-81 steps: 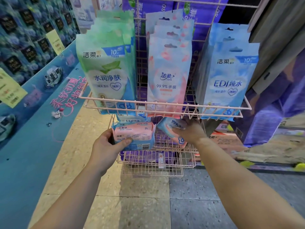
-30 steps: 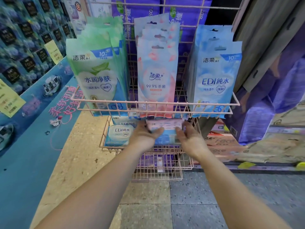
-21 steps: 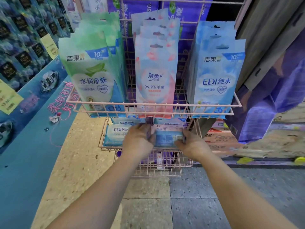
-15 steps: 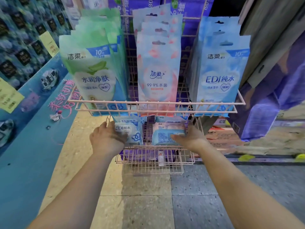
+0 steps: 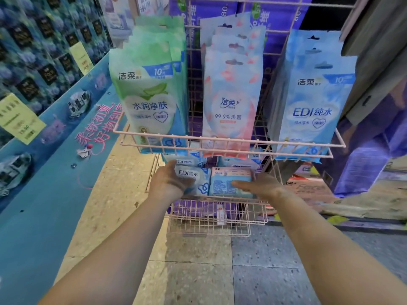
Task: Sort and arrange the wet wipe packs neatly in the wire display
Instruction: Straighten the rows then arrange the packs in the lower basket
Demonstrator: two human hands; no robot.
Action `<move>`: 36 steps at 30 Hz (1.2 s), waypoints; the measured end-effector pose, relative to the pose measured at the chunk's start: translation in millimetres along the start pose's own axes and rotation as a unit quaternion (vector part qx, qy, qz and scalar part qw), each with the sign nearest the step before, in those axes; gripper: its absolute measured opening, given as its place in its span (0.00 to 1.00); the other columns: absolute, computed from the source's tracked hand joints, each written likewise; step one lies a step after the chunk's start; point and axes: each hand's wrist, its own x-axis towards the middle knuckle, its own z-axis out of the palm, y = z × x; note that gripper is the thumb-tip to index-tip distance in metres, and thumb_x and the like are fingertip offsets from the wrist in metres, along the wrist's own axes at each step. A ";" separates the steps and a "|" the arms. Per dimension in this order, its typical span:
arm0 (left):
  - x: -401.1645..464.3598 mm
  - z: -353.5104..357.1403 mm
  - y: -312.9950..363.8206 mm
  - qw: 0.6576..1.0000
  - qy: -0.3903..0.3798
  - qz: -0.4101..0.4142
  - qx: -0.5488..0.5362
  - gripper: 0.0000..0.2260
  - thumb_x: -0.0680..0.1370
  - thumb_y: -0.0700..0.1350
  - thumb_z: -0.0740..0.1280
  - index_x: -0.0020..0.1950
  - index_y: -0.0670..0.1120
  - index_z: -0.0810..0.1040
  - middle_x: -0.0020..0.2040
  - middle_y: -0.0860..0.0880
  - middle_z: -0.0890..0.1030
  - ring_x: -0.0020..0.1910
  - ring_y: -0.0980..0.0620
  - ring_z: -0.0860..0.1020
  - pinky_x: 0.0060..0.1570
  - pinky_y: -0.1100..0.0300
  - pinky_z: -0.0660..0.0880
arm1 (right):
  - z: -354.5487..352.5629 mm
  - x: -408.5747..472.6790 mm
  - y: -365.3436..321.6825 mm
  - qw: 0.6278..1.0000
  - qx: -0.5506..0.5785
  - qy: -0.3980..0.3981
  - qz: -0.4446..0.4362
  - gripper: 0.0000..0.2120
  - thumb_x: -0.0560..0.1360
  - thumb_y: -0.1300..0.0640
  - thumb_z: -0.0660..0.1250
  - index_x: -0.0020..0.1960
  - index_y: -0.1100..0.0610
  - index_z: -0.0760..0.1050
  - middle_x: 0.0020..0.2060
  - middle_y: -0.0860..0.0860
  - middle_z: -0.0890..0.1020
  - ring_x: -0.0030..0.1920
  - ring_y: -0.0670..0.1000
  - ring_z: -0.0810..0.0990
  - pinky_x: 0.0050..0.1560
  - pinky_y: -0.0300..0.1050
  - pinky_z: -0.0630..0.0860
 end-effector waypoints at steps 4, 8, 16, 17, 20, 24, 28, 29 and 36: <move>-0.3 -1.4 8.8 0.992 0.061 -0.031 0.110 0.29 0.69 0.60 0.71 0.67 0.52 0.72 0.63 0.44 0.74 0.62 0.42 0.72 0.62 0.52 0.69 | -2.9 -2.0 -5.5 0.997 0.076 0.015 -0.007 0.32 0.65 0.44 0.76 0.64 0.55 0.72 0.58 0.50 0.77 0.55 0.52 0.74 0.59 0.45 0.71; -37.8 10.9 34.5 0.993 0.069 0.089 0.024 0.20 0.72 0.59 0.70 0.61 0.54 0.76 0.57 0.52 0.77 0.56 0.49 0.75 0.58 0.56 0.71 | -1.2 -16.6 -10.1 0.982 0.104 0.144 -0.058 0.26 0.68 0.51 0.75 0.61 0.56 0.67 0.54 0.48 0.75 0.58 0.53 0.77 0.61 0.43 0.71; -38.3 31.1 72.1 0.967 -0.082 -0.011 -0.242 0.25 0.72 0.47 0.74 0.67 0.46 0.72 0.49 0.56 0.75 0.47 0.52 0.77 0.48 0.59 0.76 | 26.0 -52.7 -4.2 0.973 0.146 0.023 -0.180 0.20 0.78 0.66 0.55 0.65 0.51 0.73 0.55 0.49 0.78 0.58 0.59 0.78 0.57 0.54 0.75; -36.5 29.9 67.9 0.955 -0.097 -0.027 -0.278 0.24 0.71 0.43 0.75 0.66 0.47 0.73 0.47 0.56 0.78 0.46 0.50 0.80 0.49 0.56 0.78 | 23.2 -46.1 0.0 0.972 0.159 0.043 -0.169 0.20 0.78 0.66 0.55 0.65 0.51 0.72 0.57 0.49 0.79 0.57 0.58 0.79 0.55 0.52 0.76; -33.5 29.9 59.5 0.917 -0.120 -0.063 -0.375 0.17 0.73 0.38 0.72 0.60 0.46 0.76 0.43 0.50 0.82 0.40 0.47 0.82 0.44 0.53 0.80 | 8.7 -29.4 11.8 0.976 0.134 0.121 -0.118 0.16 0.78 0.55 0.62 0.65 0.49 0.71 0.58 0.52 0.80 0.52 0.54 0.79 0.52 0.47 0.76; -33.6 32.0 58.4 0.856 -0.138 -0.135 -0.479 0.07 0.76 0.43 0.69 0.52 0.45 0.74 0.52 0.42 0.81 0.43 0.43 0.81 0.38 0.51 0.82 | -3.1 -23.1 8.3 0.986 0.133 0.054 -0.088 0.20 0.78 0.48 0.61 0.69 0.52 0.67 0.57 0.51 0.76 0.53 0.52 0.76 0.60 0.49 0.73; -36.9 35.9 65.2 0.975 -0.172 -0.017 -0.142 0.12 0.79 0.54 0.62 0.53 0.46 0.72 0.51 0.47 0.79 0.43 0.45 0.81 0.45 0.51 0.80 | -7.8 -17.0 5.3 0.976 0.173 0.080 -0.101 0.21 0.79 0.55 0.59 0.72 0.51 0.64 0.57 0.52 0.74 0.46 0.50 0.76 0.54 0.49 0.74; -37.6 35.0 67.3 0.984 -0.169 0.012 -0.057 0.14 0.79 0.56 0.61 0.53 0.45 0.72 0.47 0.48 0.79 0.41 0.46 0.81 0.47 0.51 0.79 | -7.5 -15.5 8.1 0.975 0.178 0.091 -0.098 0.20 0.79 0.55 0.59 0.71 0.51 0.65 0.56 0.52 0.76 0.45 0.50 0.77 0.52 0.48 0.75; -50.7 22.3 76.0 0.966 -0.162 -0.005 -0.200 0.11 0.76 0.53 0.68 0.52 0.54 0.68 0.43 0.56 0.76 0.38 0.49 0.80 0.45 0.52 0.82 | -6.8 -21.8 23.7 0.931 0.349 0.050 -0.092 0.20 0.71 0.53 0.73 0.60 0.53 0.73 0.50 0.51 0.83 0.48 0.54 0.83 0.51 0.52 0.79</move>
